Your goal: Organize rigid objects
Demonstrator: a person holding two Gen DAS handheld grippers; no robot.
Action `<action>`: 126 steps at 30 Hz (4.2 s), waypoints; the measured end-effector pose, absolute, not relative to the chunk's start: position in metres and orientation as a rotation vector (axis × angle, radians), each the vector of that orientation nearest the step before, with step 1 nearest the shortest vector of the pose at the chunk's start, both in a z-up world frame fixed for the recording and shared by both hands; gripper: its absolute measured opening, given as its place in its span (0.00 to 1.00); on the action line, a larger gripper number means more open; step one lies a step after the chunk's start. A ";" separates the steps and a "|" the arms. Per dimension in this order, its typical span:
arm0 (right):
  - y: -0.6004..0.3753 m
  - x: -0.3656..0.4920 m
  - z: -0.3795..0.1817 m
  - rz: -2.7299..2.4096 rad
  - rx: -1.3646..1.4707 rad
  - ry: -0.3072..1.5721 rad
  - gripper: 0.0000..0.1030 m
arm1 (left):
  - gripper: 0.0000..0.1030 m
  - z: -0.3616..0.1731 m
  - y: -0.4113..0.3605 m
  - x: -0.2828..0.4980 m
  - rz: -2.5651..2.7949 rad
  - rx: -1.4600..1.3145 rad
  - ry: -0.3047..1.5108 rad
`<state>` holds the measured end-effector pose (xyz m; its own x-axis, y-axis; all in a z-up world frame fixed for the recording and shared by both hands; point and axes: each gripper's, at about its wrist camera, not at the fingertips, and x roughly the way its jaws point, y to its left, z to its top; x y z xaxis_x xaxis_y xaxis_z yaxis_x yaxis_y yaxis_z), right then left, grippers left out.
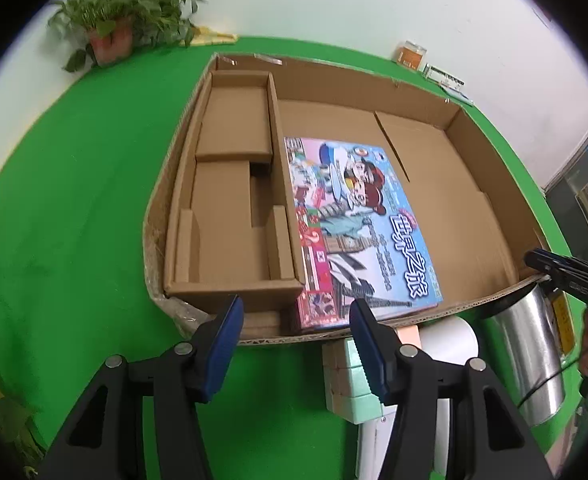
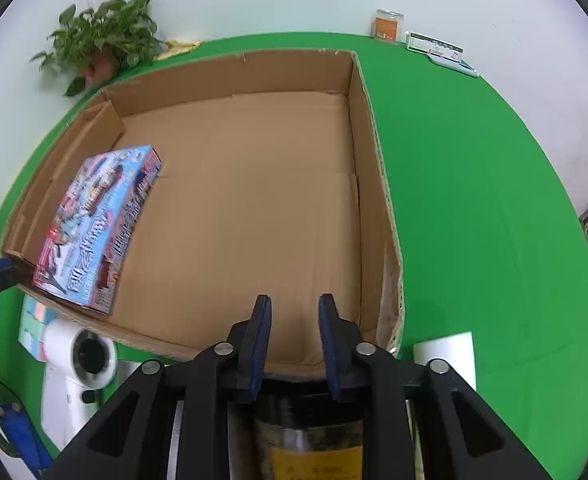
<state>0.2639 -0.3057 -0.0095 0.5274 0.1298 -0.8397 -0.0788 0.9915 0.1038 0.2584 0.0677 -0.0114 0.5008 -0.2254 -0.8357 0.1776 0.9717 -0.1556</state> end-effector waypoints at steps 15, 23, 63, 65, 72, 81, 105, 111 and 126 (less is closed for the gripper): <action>-0.280 0.121 -0.005 0.326 0.120 0.855 0.84 | 0.99 0.057 0.019 0.150 -0.357 -0.124 0.659; -0.252 0.095 -0.034 0.293 0.035 0.941 0.61 | 0.99 0.010 -0.026 0.140 -0.560 -0.205 0.894; -0.239 0.023 -0.051 0.583 0.313 1.145 0.86 | 0.82 -0.068 -0.061 0.098 -0.697 -0.259 1.272; -0.239 0.020 -0.039 0.590 0.286 1.100 0.85 | 0.81 -0.053 -0.063 0.093 -0.694 -0.229 1.216; -0.242 0.013 0.012 0.627 0.163 0.932 0.85 | 0.81 -0.003 -0.065 0.093 -0.693 -0.186 1.072; -0.238 0.051 0.070 0.650 0.047 0.790 0.85 | 0.81 0.049 -0.072 0.130 -0.674 -0.107 0.960; -0.237 0.324 0.101 0.682 0.050 1.013 0.85 | 0.81 0.046 -0.088 0.352 -0.645 -0.227 1.225; -0.232 0.330 0.047 0.678 0.097 1.129 0.85 | 0.81 -0.009 -0.094 0.359 -0.632 -0.230 1.341; -0.227 0.348 -0.009 0.637 0.216 1.290 0.81 | 0.82 -0.065 -0.104 0.370 -0.593 -0.222 1.450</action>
